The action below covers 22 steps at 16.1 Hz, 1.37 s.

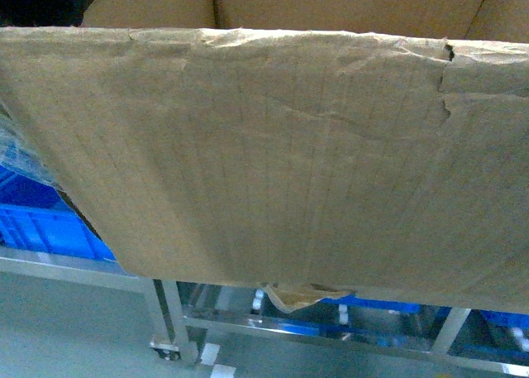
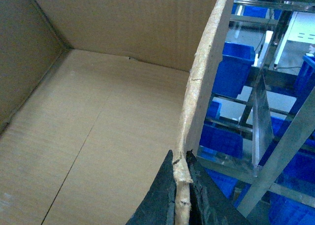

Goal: Sort boxes to right shelf from conveyor

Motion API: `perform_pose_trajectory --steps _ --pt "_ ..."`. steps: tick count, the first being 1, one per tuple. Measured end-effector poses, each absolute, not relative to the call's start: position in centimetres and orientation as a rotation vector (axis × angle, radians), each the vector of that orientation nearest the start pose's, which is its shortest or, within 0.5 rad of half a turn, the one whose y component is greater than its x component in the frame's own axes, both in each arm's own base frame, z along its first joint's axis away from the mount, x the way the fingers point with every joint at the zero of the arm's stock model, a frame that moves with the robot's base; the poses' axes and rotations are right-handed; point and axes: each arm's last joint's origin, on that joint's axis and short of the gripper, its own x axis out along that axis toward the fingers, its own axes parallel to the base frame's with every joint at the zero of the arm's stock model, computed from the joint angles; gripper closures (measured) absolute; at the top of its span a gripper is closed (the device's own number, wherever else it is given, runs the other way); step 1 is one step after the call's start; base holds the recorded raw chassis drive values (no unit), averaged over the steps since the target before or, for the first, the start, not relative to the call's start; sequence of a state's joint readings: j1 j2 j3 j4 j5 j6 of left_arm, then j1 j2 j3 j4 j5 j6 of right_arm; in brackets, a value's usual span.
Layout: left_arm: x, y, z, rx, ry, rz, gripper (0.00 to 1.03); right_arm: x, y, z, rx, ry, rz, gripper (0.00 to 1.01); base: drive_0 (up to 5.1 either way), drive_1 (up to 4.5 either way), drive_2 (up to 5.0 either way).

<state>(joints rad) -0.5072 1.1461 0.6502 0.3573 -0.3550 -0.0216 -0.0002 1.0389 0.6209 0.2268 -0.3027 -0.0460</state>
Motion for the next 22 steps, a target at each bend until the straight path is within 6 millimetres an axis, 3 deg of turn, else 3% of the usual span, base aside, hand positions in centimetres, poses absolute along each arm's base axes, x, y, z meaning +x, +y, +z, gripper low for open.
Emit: perform_pose_trajectory --steps 17,22 --pt "22.27 -11.22 26.74 0.035 0.125 -0.151 1.0 22.8 0.86 26.84 -0.017 0.18 0.305 0.98 0.0 0.0 0.0" --pt "22.27 -11.23 26.8 0.034 0.12 -0.151 1.0 22.82 0.86 26.86 -0.018 0.176 0.305 0.98 0.0 3.36 -3.4"
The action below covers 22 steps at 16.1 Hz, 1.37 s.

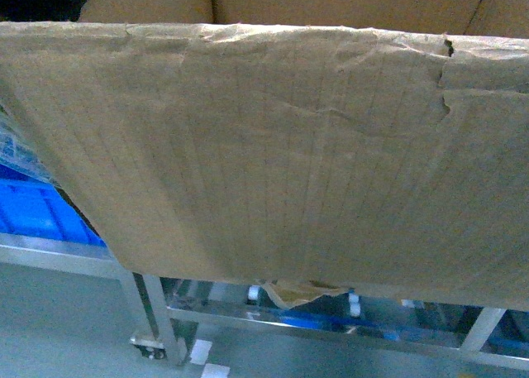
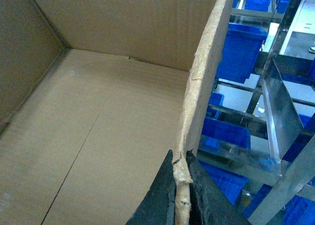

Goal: Sort boxes to right shelf from conveyor

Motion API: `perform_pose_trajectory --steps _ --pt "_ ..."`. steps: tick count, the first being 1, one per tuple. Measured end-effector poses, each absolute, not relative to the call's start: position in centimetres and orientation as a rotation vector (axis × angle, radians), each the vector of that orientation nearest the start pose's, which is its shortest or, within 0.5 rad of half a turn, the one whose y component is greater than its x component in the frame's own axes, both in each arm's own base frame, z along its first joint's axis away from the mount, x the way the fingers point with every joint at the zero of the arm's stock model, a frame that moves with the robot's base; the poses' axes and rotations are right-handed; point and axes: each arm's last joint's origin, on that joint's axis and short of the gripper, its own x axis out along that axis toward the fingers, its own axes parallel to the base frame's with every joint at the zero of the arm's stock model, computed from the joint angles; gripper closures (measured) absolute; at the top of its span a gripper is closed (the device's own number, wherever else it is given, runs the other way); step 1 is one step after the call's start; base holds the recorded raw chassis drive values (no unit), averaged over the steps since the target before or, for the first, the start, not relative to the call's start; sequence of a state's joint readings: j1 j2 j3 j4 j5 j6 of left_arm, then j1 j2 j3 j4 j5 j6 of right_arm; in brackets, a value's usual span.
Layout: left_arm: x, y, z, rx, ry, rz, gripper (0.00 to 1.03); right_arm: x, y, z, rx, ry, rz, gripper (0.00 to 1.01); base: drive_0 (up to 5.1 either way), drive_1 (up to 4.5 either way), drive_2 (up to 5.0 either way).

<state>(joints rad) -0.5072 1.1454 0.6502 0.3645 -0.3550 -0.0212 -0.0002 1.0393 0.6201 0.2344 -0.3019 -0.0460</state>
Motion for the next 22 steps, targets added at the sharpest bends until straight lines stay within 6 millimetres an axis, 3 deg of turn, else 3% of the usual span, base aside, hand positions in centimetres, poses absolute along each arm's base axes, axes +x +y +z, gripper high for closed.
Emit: perform_pose_trajectory --steps 5,11,17,19,22 --pt "22.3 -11.2 26.8 0.035 0.124 -0.151 1.0 22.8 0.9 26.8 -0.017 0.179 0.305 0.98 0.0 0.0 0.0" --pt "22.2 -11.2 26.8 0.033 0.119 -0.151 1.0 22.8 0.9 26.9 -0.018 0.175 0.305 0.98 0.0 4.02 -4.1" --pt "22.3 -11.3 26.6 0.039 0.131 -0.152 1.0 22.9 0.9 26.7 -0.017 0.183 0.306 0.98 0.0 0.0 0.0" --pt "23.7 -11.0 27.3 0.046 0.149 -0.158 1.0 23.6 1.0 26.5 -0.001 0.197 0.309 0.98 0.0 0.0 0.0" --pt "27.5 -11.1 29.0 0.069 0.171 -0.151 1.0 27.5 1.3 27.7 0.03 0.2 0.292 0.98 0.0 0.0 0.0"
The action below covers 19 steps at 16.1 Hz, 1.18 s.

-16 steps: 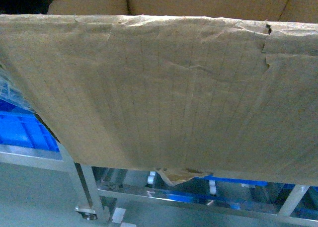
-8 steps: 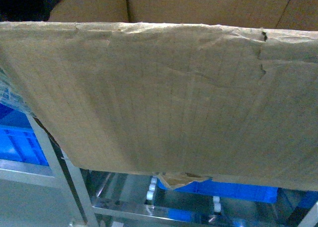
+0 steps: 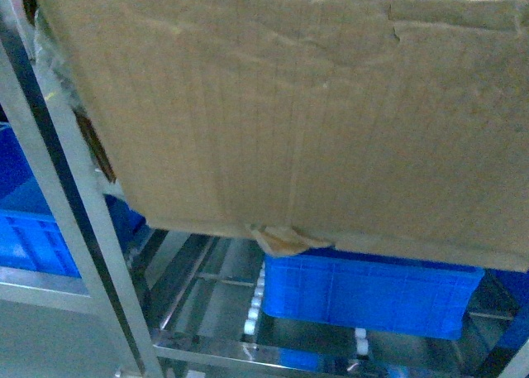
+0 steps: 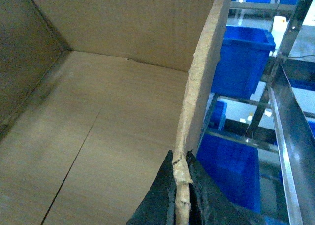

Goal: Sort boxes to right shelf from conveyor

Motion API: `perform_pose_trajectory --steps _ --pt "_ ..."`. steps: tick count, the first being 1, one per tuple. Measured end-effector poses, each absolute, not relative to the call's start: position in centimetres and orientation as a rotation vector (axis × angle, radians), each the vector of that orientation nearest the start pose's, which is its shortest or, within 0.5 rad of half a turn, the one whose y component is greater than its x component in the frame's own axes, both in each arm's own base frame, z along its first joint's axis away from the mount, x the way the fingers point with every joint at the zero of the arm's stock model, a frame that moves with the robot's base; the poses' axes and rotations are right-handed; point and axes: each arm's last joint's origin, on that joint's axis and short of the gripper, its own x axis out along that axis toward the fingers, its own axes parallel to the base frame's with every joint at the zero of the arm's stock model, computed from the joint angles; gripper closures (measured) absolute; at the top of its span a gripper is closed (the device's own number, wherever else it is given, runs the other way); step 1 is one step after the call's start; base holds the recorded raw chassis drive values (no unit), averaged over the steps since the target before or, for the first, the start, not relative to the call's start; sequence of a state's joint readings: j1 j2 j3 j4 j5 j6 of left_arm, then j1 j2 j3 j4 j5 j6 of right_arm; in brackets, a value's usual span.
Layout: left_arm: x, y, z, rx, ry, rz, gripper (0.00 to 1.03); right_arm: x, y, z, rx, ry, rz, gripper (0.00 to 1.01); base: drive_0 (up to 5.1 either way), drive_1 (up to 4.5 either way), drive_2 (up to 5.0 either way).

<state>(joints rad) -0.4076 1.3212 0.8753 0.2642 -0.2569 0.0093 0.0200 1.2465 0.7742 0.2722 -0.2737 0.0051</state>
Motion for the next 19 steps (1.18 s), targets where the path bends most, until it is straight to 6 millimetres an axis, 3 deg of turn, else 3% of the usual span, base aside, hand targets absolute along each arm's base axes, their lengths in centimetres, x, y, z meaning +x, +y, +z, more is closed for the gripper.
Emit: perform_pose_trajectory --steps 2,5,10,18,19 --pt "29.7 -11.4 29.6 0.07 0.186 -0.147 1.0 30.0 1.3 28.1 0.041 0.214 0.28 0.98 0.0 0.0 0.0" --pt "32.8 -12.2 28.7 0.079 0.264 -0.139 1.0 33.2 1.4 27.5 0.067 0.301 0.251 0.98 0.0 0.0 0.0" --pt "34.1 -12.4 28.8 0.061 0.27 -0.132 1.0 34.4 1.6 27.8 0.065 0.292 0.247 0.98 0.0 0.0 0.0" --pt "37.9 -12.7 28.0 -0.034 0.328 -0.114 1.0 37.9 1.5 26.7 0.059 0.296 0.209 0.98 0.0 0.0 0.0" --pt "39.4 -12.9 27.7 -0.039 0.32 -0.108 0.95 38.8 1.5 26.6 0.055 0.292 0.197 0.98 0.0 0.0 0.0"
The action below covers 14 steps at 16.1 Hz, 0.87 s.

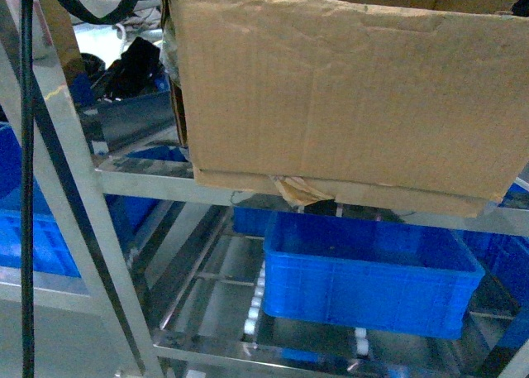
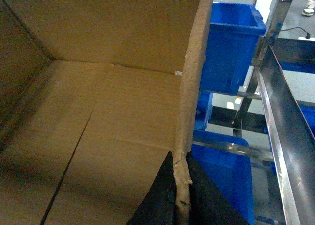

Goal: Sort boxes to right shelf from conveyor

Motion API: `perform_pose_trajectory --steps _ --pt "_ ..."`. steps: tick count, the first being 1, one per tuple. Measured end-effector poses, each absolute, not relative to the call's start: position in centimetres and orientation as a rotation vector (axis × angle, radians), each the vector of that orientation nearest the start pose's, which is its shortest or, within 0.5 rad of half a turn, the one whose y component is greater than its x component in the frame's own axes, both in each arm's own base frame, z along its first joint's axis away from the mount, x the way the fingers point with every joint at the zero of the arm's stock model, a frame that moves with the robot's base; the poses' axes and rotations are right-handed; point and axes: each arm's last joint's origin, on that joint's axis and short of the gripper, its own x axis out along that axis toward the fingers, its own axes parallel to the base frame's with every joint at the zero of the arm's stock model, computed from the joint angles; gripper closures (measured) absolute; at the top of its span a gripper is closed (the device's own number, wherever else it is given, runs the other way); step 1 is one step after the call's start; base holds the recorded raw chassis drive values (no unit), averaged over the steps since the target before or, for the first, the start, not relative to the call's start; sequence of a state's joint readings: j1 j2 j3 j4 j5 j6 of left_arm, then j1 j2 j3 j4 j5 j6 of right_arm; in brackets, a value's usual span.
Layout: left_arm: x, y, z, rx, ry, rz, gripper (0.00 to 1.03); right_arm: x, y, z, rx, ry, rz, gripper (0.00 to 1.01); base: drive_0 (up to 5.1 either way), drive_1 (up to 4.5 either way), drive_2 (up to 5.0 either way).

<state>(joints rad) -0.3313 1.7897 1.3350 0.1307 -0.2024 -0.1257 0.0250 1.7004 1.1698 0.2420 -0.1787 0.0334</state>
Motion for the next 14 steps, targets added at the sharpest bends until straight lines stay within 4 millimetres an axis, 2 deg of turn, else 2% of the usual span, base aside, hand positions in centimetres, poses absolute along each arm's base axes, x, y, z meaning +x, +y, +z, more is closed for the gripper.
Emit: perform_pose_trajectory --steps 1,2,4,5,8,9,11,14 --pt "39.5 -13.0 27.5 -0.036 0.329 -0.103 0.86 38.8 1.5 26.7 0.05 0.282 0.192 0.93 0.0 0.0 0.0" --pt "39.6 -13.0 27.4 -0.036 0.33 -0.096 0.77 38.9 1.5 27.0 0.047 0.264 0.193 0.84 0.0 0.0 0.0" --pt "39.7 -13.0 27.8 -0.048 0.306 -0.088 0.55 39.1 1.5 27.7 0.045 0.239 0.194 0.62 0.0 0.0 0.0" --pt "39.7 -13.0 28.1 -0.047 0.304 -0.089 0.41 39.1 1.5 27.7 0.045 0.24 0.193 0.47 0.0 0.0 0.0" --pt "39.7 -12.9 28.0 -0.046 0.305 -0.087 0.12 39.1 1.5 27.7 0.044 0.241 0.193 0.18 0.0 0.0 0.0" --pt "39.6 -12.8 28.0 -0.037 0.245 -0.064 0.03 39.1 1.4 27.8 0.043 0.226 0.198 0.03 0.0 0.0 0.0" --pt "38.4 -12.7 28.3 -0.009 0.178 -0.068 0.05 38.7 1.3 28.2 0.037 0.18 0.225 0.04 0.0 0.0 0.0" --pt "35.4 -12.2 30.8 0.026 0.028 -0.067 0.05 36.7 1.5 29.9 0.008 0.052 0.282 0.03 0.0 0.0 0.0"
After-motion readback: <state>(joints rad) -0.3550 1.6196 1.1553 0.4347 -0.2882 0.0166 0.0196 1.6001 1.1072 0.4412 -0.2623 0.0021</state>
